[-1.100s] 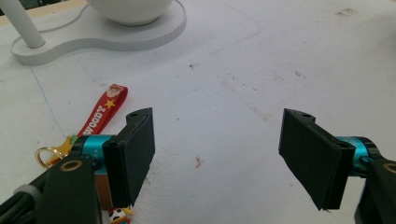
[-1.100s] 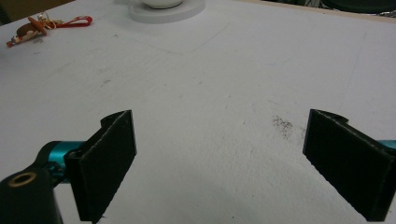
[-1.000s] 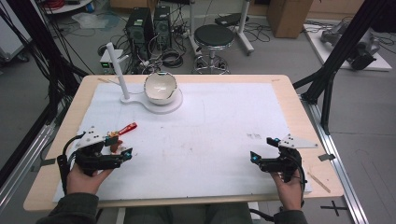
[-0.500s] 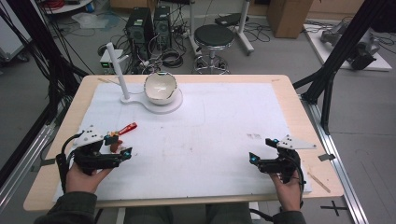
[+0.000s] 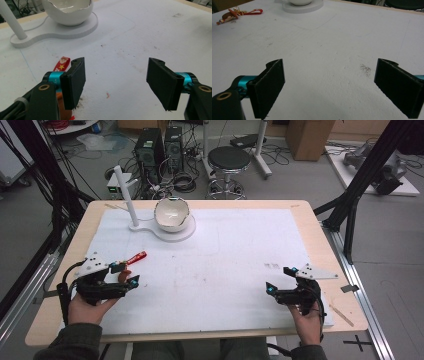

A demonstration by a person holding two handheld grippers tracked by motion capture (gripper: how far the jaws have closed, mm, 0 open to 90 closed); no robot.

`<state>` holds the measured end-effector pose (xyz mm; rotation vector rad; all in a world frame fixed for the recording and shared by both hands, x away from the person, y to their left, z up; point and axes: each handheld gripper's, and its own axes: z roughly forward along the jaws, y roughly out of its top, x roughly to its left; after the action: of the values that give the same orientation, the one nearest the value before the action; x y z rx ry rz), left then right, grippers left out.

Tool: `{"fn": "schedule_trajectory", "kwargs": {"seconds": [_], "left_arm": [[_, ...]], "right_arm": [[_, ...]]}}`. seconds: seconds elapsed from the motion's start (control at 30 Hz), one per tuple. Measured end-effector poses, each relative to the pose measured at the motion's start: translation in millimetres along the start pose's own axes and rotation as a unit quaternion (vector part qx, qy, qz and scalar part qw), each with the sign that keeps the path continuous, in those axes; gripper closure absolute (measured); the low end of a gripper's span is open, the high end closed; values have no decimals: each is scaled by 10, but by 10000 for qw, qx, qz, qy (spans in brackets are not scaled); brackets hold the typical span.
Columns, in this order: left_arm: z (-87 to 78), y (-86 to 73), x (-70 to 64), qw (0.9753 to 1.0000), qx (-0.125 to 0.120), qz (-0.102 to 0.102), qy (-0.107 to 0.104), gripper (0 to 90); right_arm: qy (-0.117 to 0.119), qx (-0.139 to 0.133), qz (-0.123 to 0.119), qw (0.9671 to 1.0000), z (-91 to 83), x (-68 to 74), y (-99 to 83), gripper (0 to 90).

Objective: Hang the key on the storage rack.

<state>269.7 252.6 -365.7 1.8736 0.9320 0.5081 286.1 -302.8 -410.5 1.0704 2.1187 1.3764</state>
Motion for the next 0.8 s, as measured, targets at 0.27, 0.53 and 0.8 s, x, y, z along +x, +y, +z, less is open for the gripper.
{"fn": "schedule_trajectory", "kwargs": {"seconds": [0.27, 0.53, 0.8], "left_arm": [[9, 70, 99, 9999, 151, 27, 34, 322], [20, 209, 244, 9988, 431, 222, 29, 351], [133, 327, 457, 9958, 825, 367, 157, 378]], "right_arm": [[31, -23, -63, 10000, 12, 8, 10, 88], [61, 2, -82, 9999, 43, 22, 26, 88], [57, -20, -142, 9999, 82, 21, 49, 88]]}}
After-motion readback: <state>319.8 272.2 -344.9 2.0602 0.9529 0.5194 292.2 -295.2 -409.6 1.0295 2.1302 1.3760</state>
